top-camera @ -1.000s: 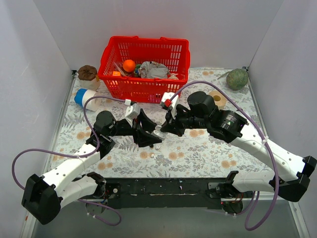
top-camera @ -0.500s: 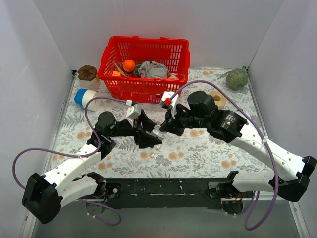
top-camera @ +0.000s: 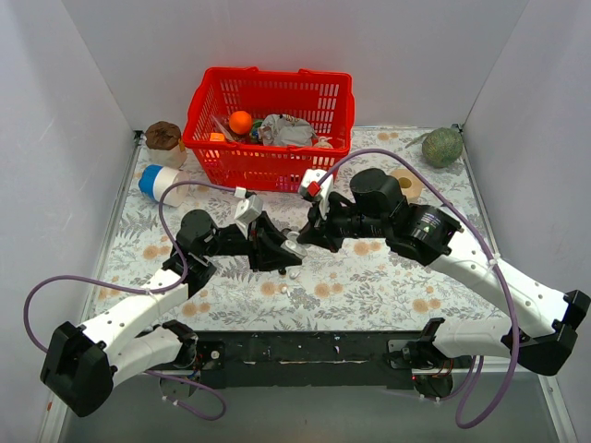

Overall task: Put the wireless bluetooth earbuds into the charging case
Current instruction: Adjust the charging case, then pick up the earbud from the center of the board.

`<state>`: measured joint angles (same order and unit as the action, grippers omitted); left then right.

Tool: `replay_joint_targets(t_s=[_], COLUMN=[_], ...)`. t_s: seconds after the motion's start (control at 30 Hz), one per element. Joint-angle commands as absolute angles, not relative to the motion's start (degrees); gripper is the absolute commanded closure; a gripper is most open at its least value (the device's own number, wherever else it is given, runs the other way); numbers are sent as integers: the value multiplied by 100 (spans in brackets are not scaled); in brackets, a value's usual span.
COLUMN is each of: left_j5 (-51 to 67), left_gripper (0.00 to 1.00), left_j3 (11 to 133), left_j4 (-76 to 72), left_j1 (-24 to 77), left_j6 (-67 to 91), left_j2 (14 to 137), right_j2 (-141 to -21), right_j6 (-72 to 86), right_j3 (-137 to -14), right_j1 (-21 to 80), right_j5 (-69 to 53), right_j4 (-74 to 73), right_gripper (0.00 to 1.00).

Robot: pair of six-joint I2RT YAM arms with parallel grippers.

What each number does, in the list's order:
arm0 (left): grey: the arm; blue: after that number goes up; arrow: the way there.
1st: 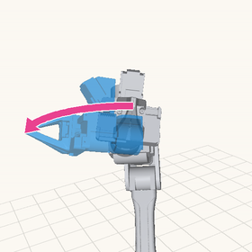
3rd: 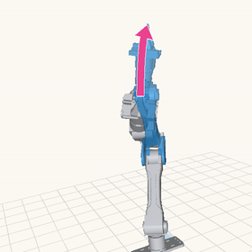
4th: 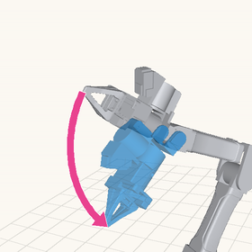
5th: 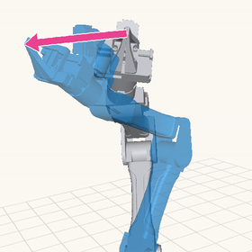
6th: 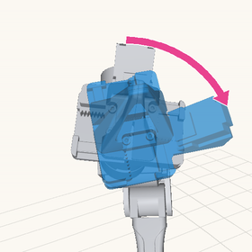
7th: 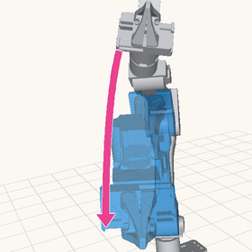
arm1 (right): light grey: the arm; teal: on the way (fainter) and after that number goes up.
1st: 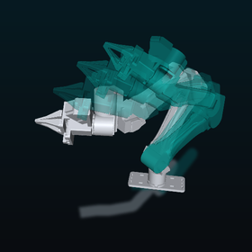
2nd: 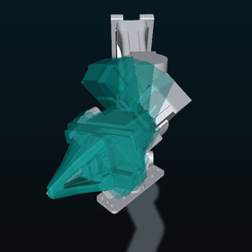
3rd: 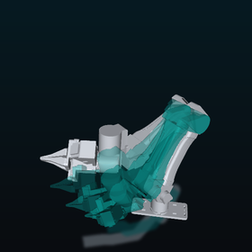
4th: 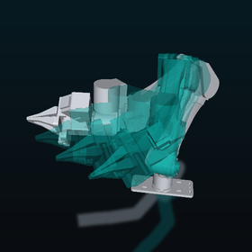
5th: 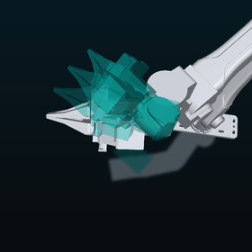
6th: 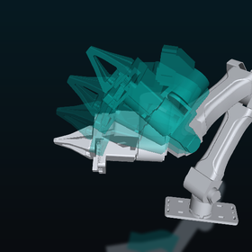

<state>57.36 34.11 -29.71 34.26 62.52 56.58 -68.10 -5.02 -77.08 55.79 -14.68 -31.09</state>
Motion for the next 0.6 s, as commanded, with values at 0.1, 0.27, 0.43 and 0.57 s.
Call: replay_joint_targets(t_s=[0.1,0.27,0.43,0.57], left_j5=[5214,4282,3140,2892], left_gripper=[100,100,100,100], left_j3=[3261,2779,2268,2004], left_j4=[-2954,-2681,-2208,-1908], left_j1=[3393,3393,3393,3393], left_j6=[6100,5994,5880,5994], left_j2=[5379,4748,3421,2673], right_j2=[-6741,-6382,-6029,-6380], right_j6=[-247,350,1255,1441], right_j3=[-7691,-7331,-6156,-5433], right_j1=[5599,5529,5054,5027], right_j5=[-1398,-784,-651,-301], right_j4=[-2848,-2365,-1723,-1732], right_gripper=[68,10,6,16])
